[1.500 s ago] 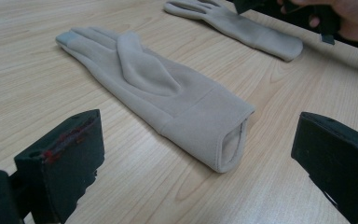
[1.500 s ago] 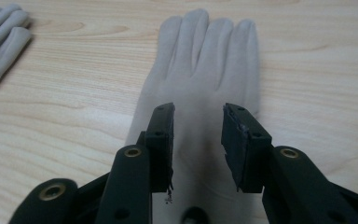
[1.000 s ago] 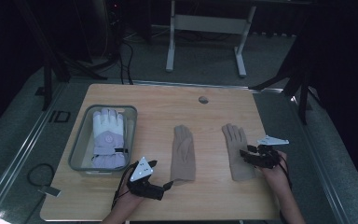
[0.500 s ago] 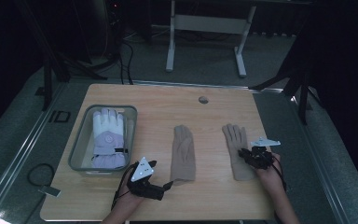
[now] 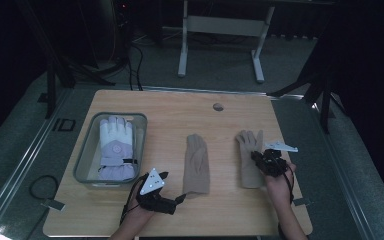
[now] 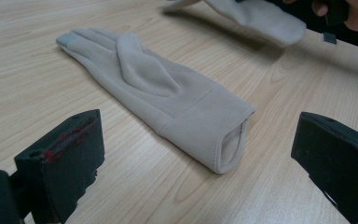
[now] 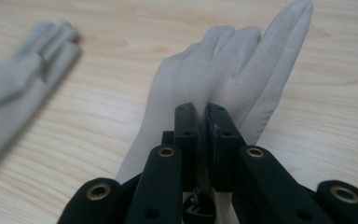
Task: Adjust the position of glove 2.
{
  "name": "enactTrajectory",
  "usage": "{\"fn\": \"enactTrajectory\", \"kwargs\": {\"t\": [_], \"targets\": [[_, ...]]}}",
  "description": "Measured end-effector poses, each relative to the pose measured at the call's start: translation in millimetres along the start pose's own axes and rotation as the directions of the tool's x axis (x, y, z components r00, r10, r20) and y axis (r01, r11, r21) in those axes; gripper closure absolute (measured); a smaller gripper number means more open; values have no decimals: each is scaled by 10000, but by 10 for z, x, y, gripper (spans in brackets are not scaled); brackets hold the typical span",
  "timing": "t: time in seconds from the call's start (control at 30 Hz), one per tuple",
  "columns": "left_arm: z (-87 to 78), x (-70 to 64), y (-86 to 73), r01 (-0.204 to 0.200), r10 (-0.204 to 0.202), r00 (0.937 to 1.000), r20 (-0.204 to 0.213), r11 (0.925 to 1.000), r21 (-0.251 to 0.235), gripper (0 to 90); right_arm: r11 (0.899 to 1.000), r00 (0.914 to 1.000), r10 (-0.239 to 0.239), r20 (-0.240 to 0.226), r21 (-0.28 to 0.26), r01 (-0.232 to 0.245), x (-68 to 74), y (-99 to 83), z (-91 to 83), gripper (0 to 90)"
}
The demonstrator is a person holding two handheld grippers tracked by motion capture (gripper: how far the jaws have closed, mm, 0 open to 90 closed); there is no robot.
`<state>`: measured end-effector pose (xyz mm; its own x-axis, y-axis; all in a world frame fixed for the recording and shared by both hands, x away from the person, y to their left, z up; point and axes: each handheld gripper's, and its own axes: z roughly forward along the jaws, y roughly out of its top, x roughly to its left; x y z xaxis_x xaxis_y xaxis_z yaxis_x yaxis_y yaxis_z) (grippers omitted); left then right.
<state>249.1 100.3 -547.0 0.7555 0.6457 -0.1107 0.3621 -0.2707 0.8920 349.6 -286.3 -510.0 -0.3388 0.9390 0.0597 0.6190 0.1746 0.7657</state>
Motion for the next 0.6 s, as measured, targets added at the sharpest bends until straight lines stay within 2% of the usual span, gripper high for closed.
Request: {"fn": "enactTrajectory", "kwargs": {"t": [0.13,0.2,0.27,0.33,0.43,0.47,0.53,0.6], "targets": [[-5,-3,3,-107,107,9999,-41,9999,21,26,9991,9995,328,-3,-266,-328,170,96,-46,840],[-7,-5,5,-113,113,9999,-30,9999,27,26,9980,9988,491,6,-387,-490,310,155,-61,840],[-10,-9,10,-144,144,9999,-12,9999,-3,26,9975,9984,559,-42,-435,-561,342,166,-60,840],[-15,-11,16,-176,176,9998,11,9998,-34,26,9980,9988,493,-81,-403,-496,446,200,-46,839],[-29,-22,11,-176,177,9998,13,9998,-99,26,9974,9978,554,-362,-437,-570,612,245,-16,839],[-38,-32,3,-174,174,9998,-2,9998,-106,26,9967,9961,658,-594,-436,-685,709,270,7,839],[-56,-66,-4,-428,428,9990,-92,9991,-54,26,9968,9960,637,-633,-437,-665,746,279,17,839],[-73,-93,-8,-572,572,9983,-94,9984,-44,26,9959,9933,755,-877,-430,-795,861,308,42,838]]}}
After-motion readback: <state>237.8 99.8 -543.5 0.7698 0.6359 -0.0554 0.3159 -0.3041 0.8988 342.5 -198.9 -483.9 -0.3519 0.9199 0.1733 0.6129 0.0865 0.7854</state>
